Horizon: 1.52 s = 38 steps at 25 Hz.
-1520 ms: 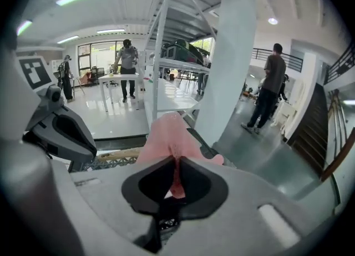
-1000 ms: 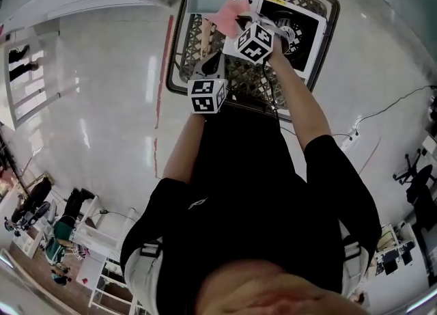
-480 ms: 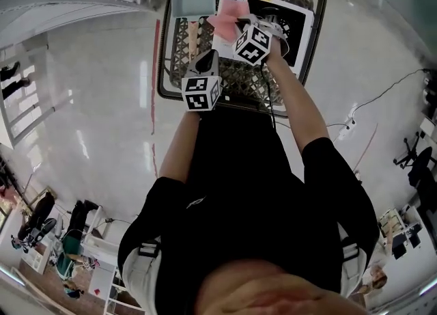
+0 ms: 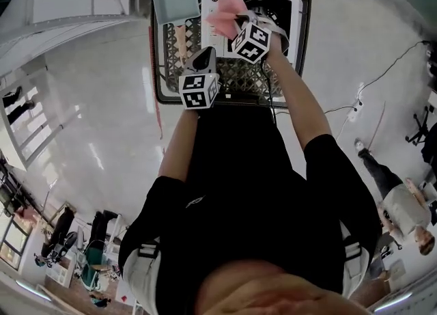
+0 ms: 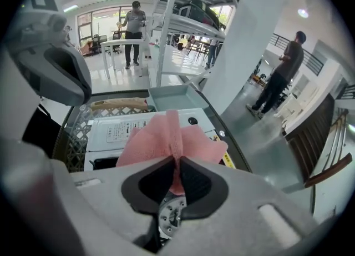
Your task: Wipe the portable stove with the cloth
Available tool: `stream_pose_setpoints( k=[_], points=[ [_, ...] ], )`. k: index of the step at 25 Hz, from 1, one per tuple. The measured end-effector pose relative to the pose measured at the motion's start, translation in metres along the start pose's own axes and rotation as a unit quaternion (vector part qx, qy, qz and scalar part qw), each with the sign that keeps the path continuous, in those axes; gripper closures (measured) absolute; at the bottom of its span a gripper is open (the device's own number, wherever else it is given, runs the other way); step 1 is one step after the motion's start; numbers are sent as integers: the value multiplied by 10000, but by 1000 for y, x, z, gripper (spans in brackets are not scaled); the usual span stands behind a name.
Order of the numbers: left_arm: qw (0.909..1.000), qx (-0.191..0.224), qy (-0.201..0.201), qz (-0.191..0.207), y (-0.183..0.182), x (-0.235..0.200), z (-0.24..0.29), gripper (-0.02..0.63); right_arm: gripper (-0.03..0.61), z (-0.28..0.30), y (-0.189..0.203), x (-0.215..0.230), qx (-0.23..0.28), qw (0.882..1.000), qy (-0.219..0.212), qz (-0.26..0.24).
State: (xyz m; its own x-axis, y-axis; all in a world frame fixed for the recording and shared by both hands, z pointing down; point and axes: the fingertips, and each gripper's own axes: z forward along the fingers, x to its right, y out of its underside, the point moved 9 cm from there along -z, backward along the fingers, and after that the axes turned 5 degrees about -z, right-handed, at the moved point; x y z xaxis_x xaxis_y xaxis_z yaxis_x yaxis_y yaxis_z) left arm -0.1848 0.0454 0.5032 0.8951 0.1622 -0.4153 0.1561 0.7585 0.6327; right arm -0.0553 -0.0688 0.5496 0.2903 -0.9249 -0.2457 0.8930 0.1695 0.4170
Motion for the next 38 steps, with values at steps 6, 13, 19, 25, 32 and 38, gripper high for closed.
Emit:
stream_pose_setpoints(
  k=[6, 13, 19, 25, 32, 38],
  points=[
    [9997, -144, 149, 162, -3, 8, 15, 614, 546, -7, 22, 10, -63, 9995, 138, 261],
    [9981, -282, 379, 386, -9, 22, 30, 614, 546, -18, 44, 16, -84, 9976, 287, 620],
    [9964, -397, 535, 533, -9, 35, 42, 614, 546, -25, 68, 23, -199, 9954, 396, 850],
    [9945, -490, 646, 658, -8, 47, 50, 615, 546, -33, 90, 29, -270, 9928, 524, 1044],
    [9931, -573, 712, 741, -9, 60, 58, 614, 546, -42, 108, 38, -246, 9904, 609, 1215],
    [9927, -565, 722, 783, -11, 67, 64, 615, 546, -45, 122, 48, -212, 9908, 629, 1182]
  ],
)
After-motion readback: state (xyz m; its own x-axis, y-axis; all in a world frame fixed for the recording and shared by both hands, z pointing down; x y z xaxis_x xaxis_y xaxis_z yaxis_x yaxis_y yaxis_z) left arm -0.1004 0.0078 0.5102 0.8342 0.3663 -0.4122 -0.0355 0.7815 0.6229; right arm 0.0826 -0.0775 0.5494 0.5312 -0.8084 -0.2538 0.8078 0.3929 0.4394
